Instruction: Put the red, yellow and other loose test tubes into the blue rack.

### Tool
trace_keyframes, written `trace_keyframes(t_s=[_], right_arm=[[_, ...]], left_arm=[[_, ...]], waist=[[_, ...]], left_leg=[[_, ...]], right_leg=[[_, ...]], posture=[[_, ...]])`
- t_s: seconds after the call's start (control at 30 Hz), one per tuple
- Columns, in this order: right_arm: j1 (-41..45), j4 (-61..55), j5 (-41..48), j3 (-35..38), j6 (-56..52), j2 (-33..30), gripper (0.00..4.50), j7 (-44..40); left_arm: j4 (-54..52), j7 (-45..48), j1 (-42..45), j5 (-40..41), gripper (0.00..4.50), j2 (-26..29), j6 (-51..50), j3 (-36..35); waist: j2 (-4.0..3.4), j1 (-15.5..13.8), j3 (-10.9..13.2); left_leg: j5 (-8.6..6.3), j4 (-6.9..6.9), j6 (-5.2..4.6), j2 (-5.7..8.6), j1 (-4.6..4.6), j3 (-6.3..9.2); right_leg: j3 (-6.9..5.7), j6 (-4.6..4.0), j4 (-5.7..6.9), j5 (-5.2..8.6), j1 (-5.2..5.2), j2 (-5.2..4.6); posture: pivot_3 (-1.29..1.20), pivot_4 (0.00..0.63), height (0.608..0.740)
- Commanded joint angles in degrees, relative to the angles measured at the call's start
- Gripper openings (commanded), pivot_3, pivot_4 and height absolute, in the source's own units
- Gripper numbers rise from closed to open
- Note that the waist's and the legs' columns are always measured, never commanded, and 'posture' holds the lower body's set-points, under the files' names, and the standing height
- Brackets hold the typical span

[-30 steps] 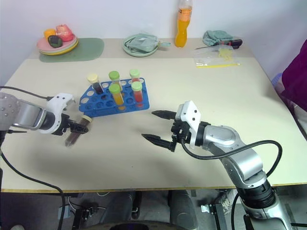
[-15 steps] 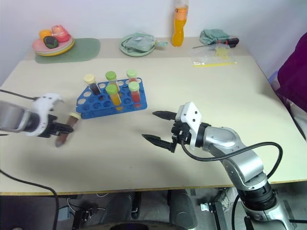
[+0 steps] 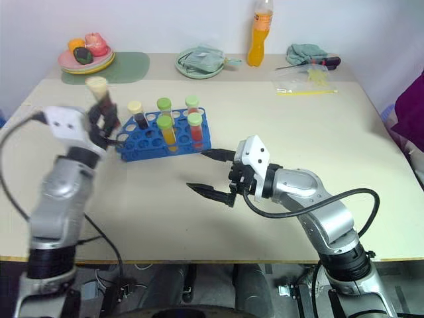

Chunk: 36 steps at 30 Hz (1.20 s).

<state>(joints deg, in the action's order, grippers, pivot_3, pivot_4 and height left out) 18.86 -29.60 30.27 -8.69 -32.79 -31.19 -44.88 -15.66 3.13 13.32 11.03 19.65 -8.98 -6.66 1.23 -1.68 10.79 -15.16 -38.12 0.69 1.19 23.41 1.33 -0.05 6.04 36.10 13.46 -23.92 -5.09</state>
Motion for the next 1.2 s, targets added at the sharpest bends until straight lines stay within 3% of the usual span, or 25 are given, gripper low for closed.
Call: trace_keyframes(t_s=[0.03, 0.53, 1.2], right_arm=[[0.87, -0.95, -0.14, 0.63, 1.33, 0.56, 4.20, 0.16], [0.69, -2.00, -0.11, 0.70, 0.94, 0.95, 4.20, 1.64], [0.62, -1.76, -0.14, 0.37, 1.08, 1.02, 4.20, 1.36]], left_arm=[[2.46, -1.08, -0.91, -5.47, 0.81, -2.50, 10.11, 1.85], [20.15, 1.73, 3.35, -6.19, 0.81, -9.15, 20.82, 2.41], [16.36, 1.13, -0.44, -7.70, 0.81, -11.52, 19.30, 2.27]], waist=[[0.00, -0.02, 0.00], [-0.01, -0.37, -0.01], [-0.01, -0.35, -0.01]], left_leg=[[0.00, 0.00, 0.00, -0.01, 0.00, 0.01], [0.01, -0.08, -0.01, 0.06, -0.03, 0.04], [0.01, -0.08, -0.01, 0.03, -0.07, 0.07]], right_leg=[[-0.01, 0.00, 0.01, 0.00, 0.00, 0.04], [-0.10, 0.08, 0.04, -0.04, 0.10, 0.10], [-0.11, 0.08, 0.03, -0.04, 0.15, 0.16]], posture=[[0.00, 0.150, 0.740], [0.00, 0.150, 0.740], [0.00, 0.150, 0.740]])
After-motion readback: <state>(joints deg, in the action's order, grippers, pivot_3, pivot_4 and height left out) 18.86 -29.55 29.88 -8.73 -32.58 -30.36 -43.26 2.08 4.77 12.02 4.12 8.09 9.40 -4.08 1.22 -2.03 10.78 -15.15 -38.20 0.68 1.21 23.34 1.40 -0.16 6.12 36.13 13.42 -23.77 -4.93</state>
